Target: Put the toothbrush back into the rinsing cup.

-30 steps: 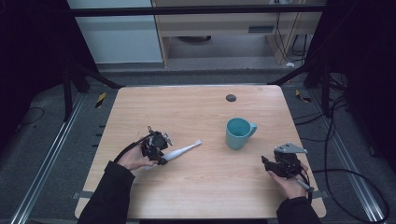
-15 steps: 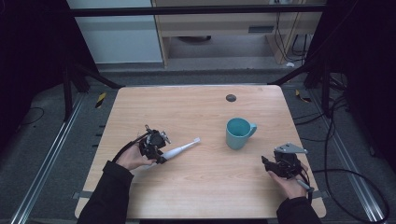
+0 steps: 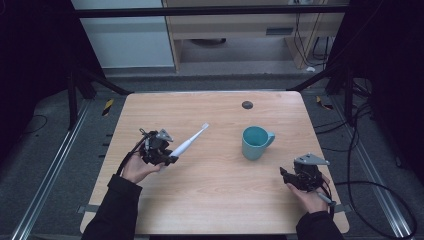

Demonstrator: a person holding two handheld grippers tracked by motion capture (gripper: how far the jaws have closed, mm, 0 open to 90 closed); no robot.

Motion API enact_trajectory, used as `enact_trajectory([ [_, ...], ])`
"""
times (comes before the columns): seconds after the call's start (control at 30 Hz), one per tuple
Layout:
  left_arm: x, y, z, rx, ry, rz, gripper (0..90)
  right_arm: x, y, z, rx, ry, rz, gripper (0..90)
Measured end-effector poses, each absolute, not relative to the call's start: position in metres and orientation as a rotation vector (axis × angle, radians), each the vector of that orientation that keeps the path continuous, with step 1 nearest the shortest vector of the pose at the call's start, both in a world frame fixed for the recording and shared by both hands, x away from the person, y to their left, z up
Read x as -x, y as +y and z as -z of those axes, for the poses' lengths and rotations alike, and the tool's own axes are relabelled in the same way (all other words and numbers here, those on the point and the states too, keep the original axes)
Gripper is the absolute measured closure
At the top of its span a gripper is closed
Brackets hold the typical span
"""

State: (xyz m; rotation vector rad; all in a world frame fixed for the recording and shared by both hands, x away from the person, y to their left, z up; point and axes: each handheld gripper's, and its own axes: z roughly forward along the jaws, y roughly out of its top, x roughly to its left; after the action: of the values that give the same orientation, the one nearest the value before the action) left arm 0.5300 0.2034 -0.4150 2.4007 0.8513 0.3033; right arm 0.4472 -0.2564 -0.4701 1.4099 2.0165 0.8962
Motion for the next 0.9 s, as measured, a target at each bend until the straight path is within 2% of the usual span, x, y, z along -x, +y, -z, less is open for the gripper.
enact_trajectory([
  [0.23,-0.523,0.198,0.402,-2.225,0.929,-0.382,65.9,-0.446,-0.256,0.469,-1.412,2.008,-0.902,40.1],
  [0.5,-0.519,0.189,0.391,-2.061,0.983,-0.532,65.9,-0.446,-0.256,0.472,-1.394,1.998,-0.891,35.6],
  [0.63,-0.519,0.175,0.386,-1.991,1.001,-0.61,65.9,-0.445,-0.256,0.471,-1.393,1.986,-0.892,34.7],
  [0.9,-0.523,0.137,0.384,-1.885,0.987,-0.671,65.9,-0.445,-0.258,0.471,-1.39,1.98,-0.893,33.9],
])
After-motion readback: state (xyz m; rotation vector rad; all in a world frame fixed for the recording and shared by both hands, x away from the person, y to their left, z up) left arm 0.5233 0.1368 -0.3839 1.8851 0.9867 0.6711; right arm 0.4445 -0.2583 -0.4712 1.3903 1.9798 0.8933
